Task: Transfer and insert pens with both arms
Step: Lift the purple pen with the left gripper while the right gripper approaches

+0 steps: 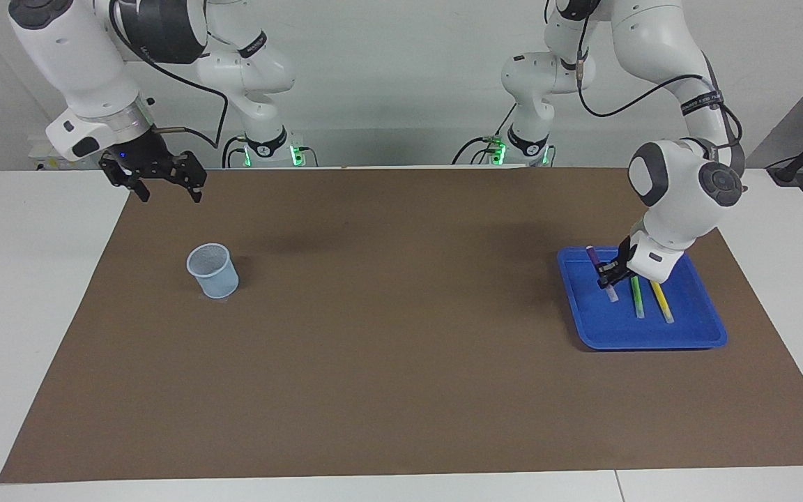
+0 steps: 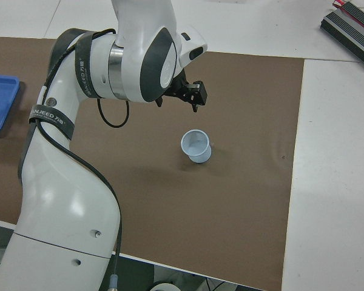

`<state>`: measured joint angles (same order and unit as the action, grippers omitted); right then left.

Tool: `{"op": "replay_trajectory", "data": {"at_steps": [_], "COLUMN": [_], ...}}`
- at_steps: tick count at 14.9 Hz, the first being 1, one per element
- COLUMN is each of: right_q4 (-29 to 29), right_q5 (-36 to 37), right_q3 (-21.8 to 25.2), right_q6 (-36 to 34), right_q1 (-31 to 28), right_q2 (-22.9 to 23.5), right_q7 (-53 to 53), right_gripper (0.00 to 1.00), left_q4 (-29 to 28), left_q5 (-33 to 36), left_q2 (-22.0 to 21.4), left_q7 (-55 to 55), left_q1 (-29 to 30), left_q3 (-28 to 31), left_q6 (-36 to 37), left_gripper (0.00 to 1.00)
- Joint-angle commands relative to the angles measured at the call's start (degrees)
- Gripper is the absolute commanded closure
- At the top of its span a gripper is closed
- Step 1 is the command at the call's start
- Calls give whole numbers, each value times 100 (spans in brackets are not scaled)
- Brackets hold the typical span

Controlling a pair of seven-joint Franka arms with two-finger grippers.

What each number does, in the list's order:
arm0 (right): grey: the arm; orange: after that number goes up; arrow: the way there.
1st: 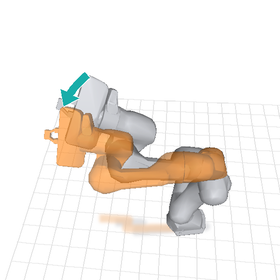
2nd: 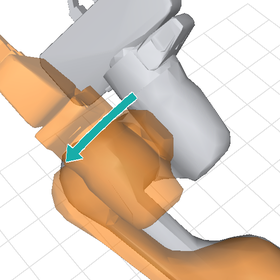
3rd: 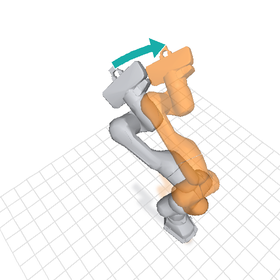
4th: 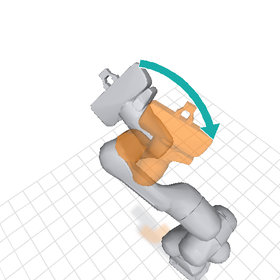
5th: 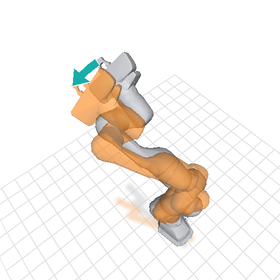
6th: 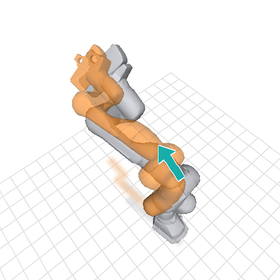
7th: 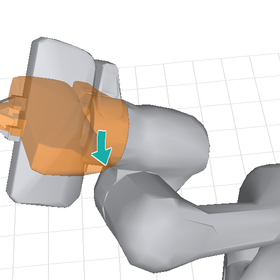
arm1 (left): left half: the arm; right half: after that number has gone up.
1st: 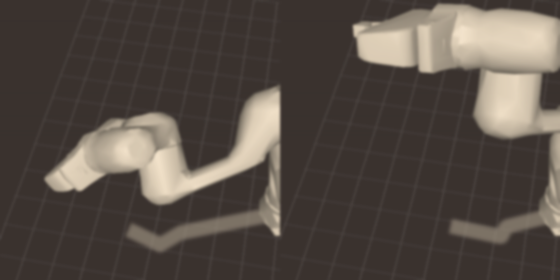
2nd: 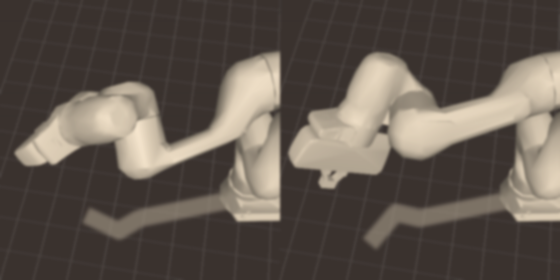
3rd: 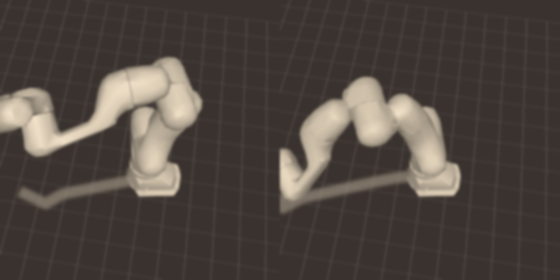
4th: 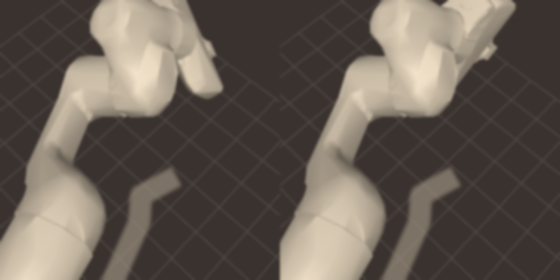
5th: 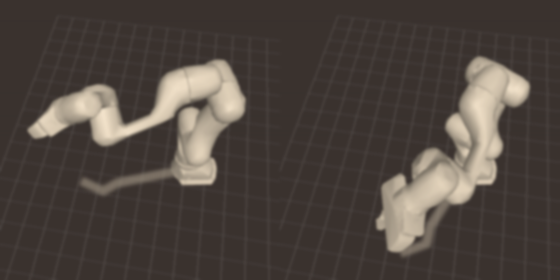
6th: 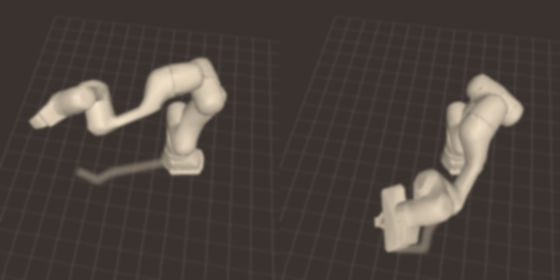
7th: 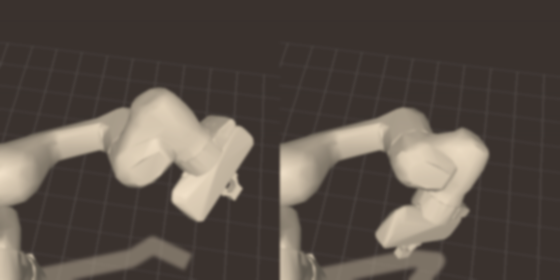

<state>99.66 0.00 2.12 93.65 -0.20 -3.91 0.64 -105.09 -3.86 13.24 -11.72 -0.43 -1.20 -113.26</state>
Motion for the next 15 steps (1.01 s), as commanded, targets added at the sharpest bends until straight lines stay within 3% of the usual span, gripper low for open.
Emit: {"op": "replay_trajectory", "data": {"at_steps": [1, 3, 10, 15], "right_q4": [89, 89, 124, 124], "right_q5": [35, 27, -140, -1203], "right_q3": [-18, -97, -247, -247], "right_q6": [65, 83, 65, 13], "right_q1": [46, 64, 634, 609], "right_q2": [-110, -110, -145, -145], "right_q7": [-90, -81, -108, 50], "right_gripper": [0, 0, 0, 0], "left_q4": [85, 85, 77, -11], "left_q5": [-271, -895, -1529, -2704], "left_q2": [-269, -488, -1033, -1227], "left_q7": [-1143, -2076, -4713, -5525], "left_q1": [-45, -45, -54, -45], "left_q3": [-125, -143, -635, -715], "left_q6": [383, 436, 559, 594], "left_gripper": [100, 100, 100, 100]}}
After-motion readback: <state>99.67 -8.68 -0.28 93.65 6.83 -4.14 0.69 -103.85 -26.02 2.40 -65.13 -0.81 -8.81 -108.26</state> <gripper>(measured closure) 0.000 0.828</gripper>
